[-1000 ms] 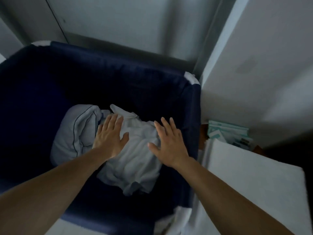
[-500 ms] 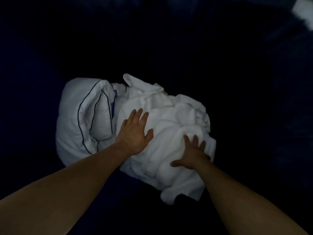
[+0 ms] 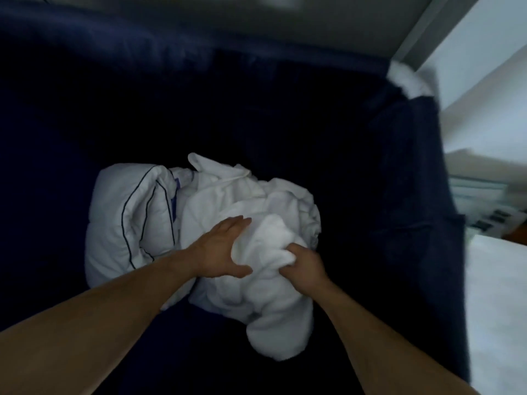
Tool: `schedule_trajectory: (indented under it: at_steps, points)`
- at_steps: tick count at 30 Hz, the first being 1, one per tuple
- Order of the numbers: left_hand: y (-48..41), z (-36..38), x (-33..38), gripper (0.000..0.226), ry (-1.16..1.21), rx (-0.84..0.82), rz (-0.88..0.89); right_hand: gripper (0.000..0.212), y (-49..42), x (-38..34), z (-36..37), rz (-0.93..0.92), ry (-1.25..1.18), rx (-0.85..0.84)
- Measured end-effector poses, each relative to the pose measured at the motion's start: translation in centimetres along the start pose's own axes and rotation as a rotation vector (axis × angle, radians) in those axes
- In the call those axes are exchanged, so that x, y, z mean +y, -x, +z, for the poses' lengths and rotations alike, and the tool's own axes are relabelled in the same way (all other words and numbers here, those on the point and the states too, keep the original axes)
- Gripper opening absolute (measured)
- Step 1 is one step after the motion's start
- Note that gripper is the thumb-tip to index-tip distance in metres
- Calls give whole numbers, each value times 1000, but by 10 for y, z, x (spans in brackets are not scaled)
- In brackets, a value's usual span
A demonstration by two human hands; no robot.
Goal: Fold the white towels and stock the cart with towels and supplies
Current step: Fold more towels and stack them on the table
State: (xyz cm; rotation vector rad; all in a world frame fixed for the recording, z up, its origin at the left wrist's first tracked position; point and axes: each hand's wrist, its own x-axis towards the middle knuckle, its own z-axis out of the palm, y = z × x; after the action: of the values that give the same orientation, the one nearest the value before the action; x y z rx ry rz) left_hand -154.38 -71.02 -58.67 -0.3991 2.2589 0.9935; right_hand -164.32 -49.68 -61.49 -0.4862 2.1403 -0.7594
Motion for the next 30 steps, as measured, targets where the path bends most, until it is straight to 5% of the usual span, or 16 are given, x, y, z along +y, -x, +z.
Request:
schedule_trajectory:
  at_steps: [3, 6, 16, 19, 23, 25, 27, 30]
  points:
    - [25, -14, 37, 146, 39, 71, 71, 39, 35, -54, -53, -131, -100, 0]
    - [62, -36, 90, 138, 165, 168, 112, 34, 75, -93, -109, -205, -261, 58]
    - [193, -105, 317, 68, 484, 733, 373, 28, 235, -193, -278, -559, -832, 202]
    - [221, -116, 367, 64, 602, 887, 330, 70, 274, -195, -314, -703, -797, 213]
    - [252, -123, 433, 37, 775, 997, 347, 120, 318, -174, -328, -722, -315, 350]
    - [260, -122, 465, 34, 836, 1010, 350, 129, 333, -166, -325, -667, -271, 338]
    - [265, -114, 497, 54, 846, 988, 320, 131, 349, -165, -326, -643, -340, 332]
    - [266, -101, 535, 71, 871, 966, 358, 112, 370, -167, -341, -653, -465, 405]
